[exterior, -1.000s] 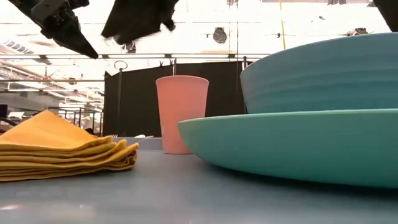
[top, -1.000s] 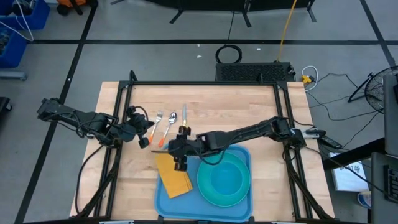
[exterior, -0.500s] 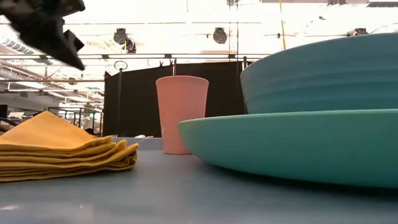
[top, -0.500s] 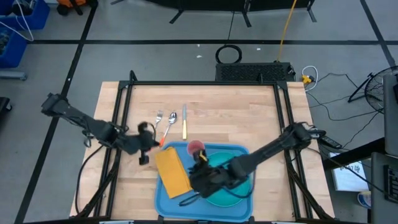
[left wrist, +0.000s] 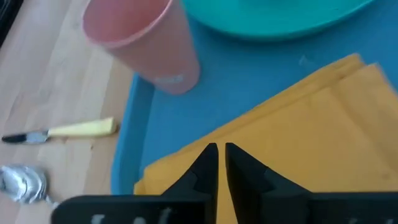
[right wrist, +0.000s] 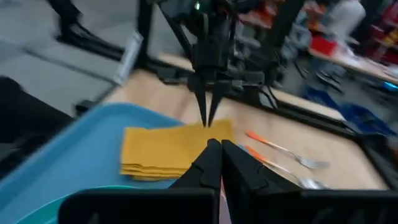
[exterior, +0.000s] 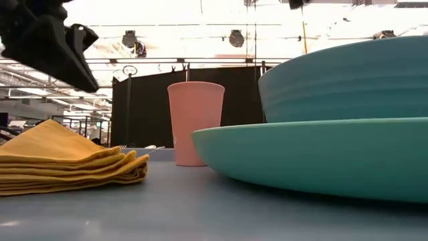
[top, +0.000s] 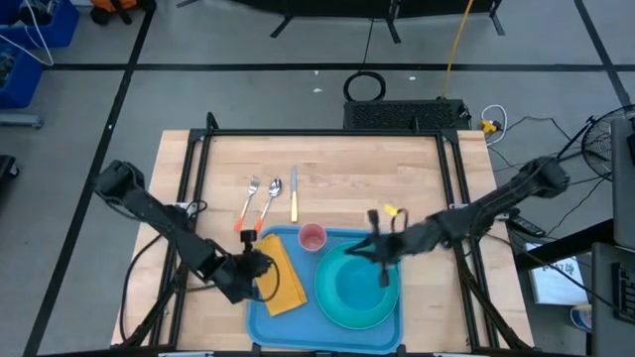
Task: Set up tray
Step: Put the yellow napkin to the left of the green plate on the blue serving tray
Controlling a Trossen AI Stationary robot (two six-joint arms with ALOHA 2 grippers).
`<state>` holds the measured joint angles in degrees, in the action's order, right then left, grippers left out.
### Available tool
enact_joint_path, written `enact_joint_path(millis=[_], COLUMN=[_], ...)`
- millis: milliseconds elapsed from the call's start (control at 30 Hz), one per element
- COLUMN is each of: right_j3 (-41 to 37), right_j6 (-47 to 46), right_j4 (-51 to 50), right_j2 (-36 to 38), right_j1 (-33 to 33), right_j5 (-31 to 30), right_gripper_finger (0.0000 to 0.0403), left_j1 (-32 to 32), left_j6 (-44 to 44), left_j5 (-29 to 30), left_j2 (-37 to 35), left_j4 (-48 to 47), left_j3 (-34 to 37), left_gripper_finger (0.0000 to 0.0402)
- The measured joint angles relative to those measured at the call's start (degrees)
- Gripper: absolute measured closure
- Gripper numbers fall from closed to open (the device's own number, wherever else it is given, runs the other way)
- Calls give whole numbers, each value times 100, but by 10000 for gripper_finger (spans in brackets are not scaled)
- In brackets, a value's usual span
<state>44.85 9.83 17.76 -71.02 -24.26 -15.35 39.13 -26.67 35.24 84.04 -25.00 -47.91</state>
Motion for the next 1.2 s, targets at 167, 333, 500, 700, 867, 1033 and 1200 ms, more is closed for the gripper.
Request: enact_joint_path(millis=[167,333,500,700,867,1033,1200], right_j3=[-1176,-1690,-1941,-2021,-2021,-2021,-2017], right_j6=[-477,-858,-1031,-1114,-1176,-1089,-1052], right_j4=[657,611,799,879,765,651,557], right_j2=[1100,1583,1665,1695,1698,1728,1861], right_j1=[430,624,663,652,618,541,541], right_j5=[462,-40,-269,-199,69,65,65], right_gripper_finger=[402,403,403,403,403,403,403], left_j1=[145,321,502,573,395,137,4], left_j6=[45,-709,-1056,-985,-1185,-1551,-1857], left_j5=[-244,-617,-907,-1267,-1626,-2210,-2445], left_j2=[119,184,920,2218,3073,3630,3920], left_j4=[-37,-51,-489,-1797,-2838,-3050,-3325], left_j3=[-317,-514,-1110,-2737,-4077,-4778,-4896], left_gripper_finger=[326,267,244,242,242,242,242])
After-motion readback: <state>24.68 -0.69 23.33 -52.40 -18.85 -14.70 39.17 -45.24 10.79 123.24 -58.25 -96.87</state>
